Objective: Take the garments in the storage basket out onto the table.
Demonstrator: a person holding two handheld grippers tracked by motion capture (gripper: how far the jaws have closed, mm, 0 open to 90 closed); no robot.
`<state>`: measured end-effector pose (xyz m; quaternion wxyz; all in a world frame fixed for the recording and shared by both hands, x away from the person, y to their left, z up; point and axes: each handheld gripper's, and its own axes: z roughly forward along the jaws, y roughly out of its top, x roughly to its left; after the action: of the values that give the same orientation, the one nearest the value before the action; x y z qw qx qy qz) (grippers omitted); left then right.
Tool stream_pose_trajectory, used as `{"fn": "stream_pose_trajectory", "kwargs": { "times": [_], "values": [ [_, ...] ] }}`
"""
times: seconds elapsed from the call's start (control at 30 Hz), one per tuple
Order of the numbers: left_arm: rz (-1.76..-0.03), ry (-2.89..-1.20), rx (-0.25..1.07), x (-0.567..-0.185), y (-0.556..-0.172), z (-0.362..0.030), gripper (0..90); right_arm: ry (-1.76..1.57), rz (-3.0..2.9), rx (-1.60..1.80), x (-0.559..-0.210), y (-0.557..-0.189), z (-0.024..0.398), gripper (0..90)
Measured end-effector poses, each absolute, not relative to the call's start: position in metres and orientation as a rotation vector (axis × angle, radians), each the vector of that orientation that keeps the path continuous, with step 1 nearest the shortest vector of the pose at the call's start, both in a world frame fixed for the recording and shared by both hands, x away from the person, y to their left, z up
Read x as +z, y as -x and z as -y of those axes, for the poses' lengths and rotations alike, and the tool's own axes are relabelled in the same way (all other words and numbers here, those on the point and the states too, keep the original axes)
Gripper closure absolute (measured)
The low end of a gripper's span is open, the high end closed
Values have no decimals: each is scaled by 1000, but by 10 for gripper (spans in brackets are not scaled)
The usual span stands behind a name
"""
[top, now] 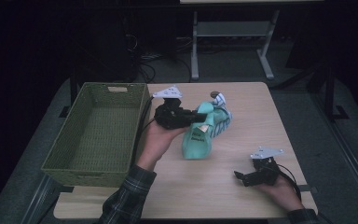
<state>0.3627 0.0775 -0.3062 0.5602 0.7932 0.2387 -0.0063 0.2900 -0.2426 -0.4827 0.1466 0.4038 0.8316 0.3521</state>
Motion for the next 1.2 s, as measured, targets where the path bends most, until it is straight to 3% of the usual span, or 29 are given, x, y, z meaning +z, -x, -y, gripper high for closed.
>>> {"fn": "stream_pose_trajectory", "kwargs": {
  "times": [0.5, 1.07, 1.13, 1.2],
  "values": [
    [-593, -1979, -141, -373, -373, -48, 808, -1160, -2392, 1016, -483, -290, 243, 22],
    [-616, -2114, -114, -429, -388, -47, 789, -1162, -2394, 1013, -483, -290, 243, 22],
    [-622, -2128, -115, -434, -389, -49, 770, -1162, -2394, 1013, -483, -290, 243, 22],
    [-632, -2118, -127, -435, -388, -52, 692, -1162, -2394, 1013, -483, -290, 243, 22]
  ]
}}
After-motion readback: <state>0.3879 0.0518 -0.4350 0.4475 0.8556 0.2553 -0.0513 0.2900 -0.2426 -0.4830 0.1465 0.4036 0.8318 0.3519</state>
